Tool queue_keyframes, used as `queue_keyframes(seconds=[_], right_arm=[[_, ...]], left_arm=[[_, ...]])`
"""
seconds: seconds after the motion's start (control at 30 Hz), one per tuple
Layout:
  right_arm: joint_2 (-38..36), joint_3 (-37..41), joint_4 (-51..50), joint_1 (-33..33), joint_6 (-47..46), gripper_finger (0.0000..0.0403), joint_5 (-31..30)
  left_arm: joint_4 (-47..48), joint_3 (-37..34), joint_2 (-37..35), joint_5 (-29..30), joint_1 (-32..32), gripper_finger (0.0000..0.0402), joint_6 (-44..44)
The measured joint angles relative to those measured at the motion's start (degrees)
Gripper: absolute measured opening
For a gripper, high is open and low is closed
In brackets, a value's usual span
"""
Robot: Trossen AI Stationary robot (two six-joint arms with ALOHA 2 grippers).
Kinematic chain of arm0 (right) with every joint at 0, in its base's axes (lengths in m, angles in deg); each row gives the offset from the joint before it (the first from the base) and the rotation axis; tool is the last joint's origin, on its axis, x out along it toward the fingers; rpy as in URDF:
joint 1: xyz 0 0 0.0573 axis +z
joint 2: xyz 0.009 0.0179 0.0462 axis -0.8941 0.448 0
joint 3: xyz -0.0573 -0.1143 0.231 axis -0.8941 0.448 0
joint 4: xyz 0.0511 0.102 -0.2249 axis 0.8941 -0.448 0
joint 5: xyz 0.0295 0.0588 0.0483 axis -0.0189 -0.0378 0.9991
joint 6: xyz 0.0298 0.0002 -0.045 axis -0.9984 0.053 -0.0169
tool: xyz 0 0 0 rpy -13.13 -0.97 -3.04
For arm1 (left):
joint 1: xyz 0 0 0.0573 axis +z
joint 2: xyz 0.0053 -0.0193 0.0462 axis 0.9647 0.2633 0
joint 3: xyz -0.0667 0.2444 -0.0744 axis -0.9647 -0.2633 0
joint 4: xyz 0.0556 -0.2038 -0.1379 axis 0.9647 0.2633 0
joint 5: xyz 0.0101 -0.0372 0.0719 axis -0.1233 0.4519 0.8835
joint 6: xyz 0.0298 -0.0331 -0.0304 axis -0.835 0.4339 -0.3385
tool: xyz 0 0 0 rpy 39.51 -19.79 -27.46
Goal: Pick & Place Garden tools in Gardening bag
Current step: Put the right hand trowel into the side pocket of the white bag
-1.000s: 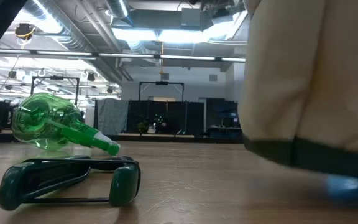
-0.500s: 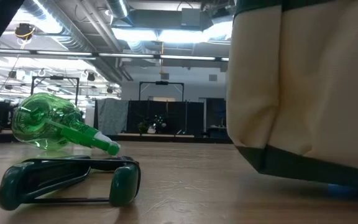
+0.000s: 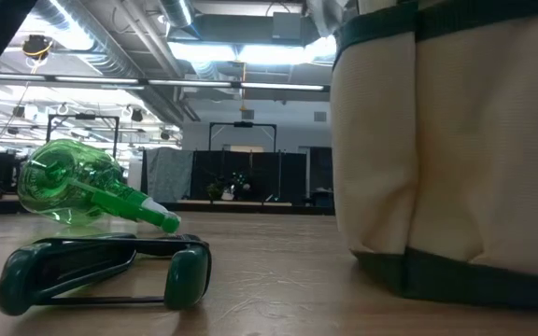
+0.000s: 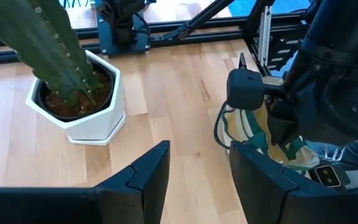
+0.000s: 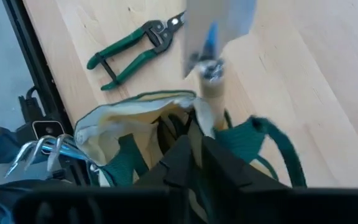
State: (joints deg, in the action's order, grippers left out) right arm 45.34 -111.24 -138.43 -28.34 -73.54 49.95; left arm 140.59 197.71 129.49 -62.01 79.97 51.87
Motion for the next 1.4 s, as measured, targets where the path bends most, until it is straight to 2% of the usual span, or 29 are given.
queue_keyframes(seconds=[0.33,0.5,0.63,0.77,0.87,1.0,1.2,1.4], right_arm=[[-0.2,0.0,1.1,0.0,-0.3,0.0147,-0.1],[-1.6,-0.3,0.9,0.3,-1.6,0.0175,1.1],[-1.8,-5.5,-4.7,0.3,-1.8,0.0181,1.0],[-1.8,-11.2,-9.0,-1.2,-1.4,0.0181,-1.8],[-1.9,-13.9,-9.5,-3.0,-1.7,0.0181,-1.0],[-1.9,-14.6,-6.0,-4.3,-1.8,0.0181,1.5],[-1.8,-14.6,-1.4,-4.3,-2.7,0.0181,1.7],[-1.8,-14.6,1.2,-3.3,-1.4,0.0181,-0.3]], left_arm=[[0.5,0.0,-0.5,0.3,-0.1,0.0161,0.4],[1.0,0.0,-2.5,0.5,0.9,0.0147,0.4],[2.9,0.0,-4.5,0.1,2.6,0.0133,0.0],[9.8,0.0,-6.2,-0.9,4.7,0.0124,-1.8],[13.1,0.0,-6.7,-5.2,6.2,0.0115,-2.4],[12.2,0.0,-8.3,-10.2,5.6,0.0098,-2.4],[7.6,0.0,-10.1,-9.4,1.2,0.0067,0.4],[3.1,-1.4,-10.5,-2.1,-6.9,0.0045,3.5]])
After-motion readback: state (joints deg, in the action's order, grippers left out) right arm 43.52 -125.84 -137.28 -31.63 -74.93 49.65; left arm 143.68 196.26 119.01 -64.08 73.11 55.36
